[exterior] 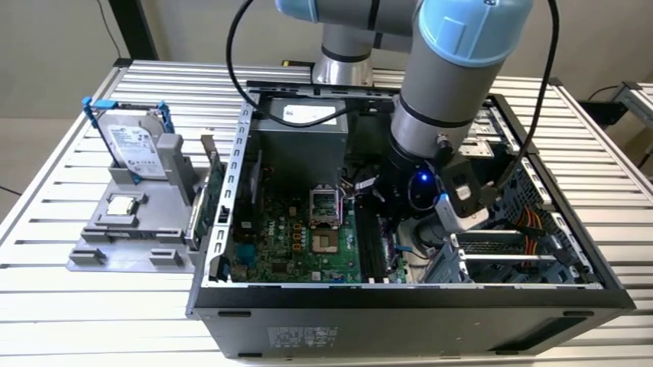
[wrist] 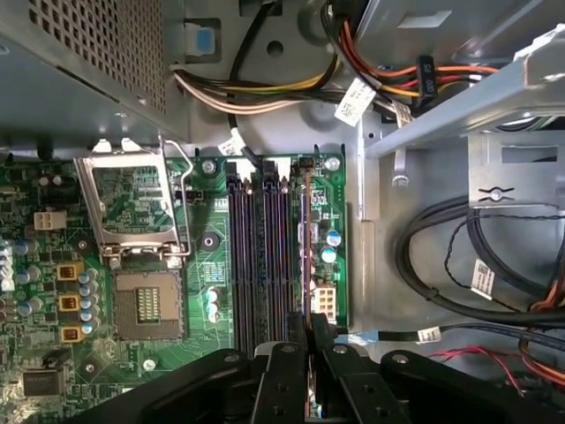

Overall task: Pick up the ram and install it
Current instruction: 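Insert the ram into the slot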

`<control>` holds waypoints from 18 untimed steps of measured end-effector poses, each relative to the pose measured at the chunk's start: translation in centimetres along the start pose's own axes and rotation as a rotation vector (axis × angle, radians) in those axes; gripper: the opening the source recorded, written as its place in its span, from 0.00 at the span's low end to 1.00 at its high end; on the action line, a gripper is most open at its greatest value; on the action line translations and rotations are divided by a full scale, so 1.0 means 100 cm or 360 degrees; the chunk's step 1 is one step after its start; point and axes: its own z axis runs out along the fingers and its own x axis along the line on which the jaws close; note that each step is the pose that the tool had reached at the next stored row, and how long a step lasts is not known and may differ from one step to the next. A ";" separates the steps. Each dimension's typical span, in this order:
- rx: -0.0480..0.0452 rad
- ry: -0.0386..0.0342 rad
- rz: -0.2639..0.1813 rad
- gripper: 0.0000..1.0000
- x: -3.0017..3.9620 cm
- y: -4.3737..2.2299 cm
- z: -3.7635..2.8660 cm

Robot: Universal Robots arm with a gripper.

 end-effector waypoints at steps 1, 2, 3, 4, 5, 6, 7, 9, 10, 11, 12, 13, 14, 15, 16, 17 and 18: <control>0.0000 0.0000 -0.0002 0.00 0.0002 -0.0005 0.0006; 0.0000 0.0000 -0.0005 0.00 0.0005 -0.0008 0.0012; 0.0000 0.0000 -0.0008 0.00 0.0009 -0.0011 0.0019; 0.0000 0.0000 -0.0010 0.00 0.0012 -0.0015 0.0025; 0.0000 0.0000 -0.0013 0.00 0.0014 -0.0019 0.0032; 0.0000 0.0000 -0.0016 0.00 0.0015 -0.0023 0.0039; -0.0001 0.0000 -0.0019 0.00 0.0017 -0.0025 0.0048; 0.0000 0.0000 -0.0026 0.00 0.0020 -0.0027 0.0061; 0.0000 0.0000 -0.0029 0.00 0.0021 -0.0027 0.0067; 0.0000 0.0000 -0.0031 0.00 0.0022 -0.0027 0.0071; 0.0000 0.0000 -0.0033 0.00 0.0023 -0.0027 0.0075; -0.0001 0.0000 -0.0036 0.00 0.0025 -0.0027 0.0080; 0.0000 0.0000 -0.0038 0.00 0.0027 -0.0027 0.0082; 0.0000 0.0000 -0.0040 0.00 0.0029 -0.0027 0.0083; 0.0000 0.0000 -0.0040 0.00 0.0029 -0.0027 0.0086; 0.0000 0.0000 -0.0041 0.00 0.0029 -0.0026 0.0087; -0.0001 0.0000 -0.0041 0.00 0.0030 -0.0026 0.0090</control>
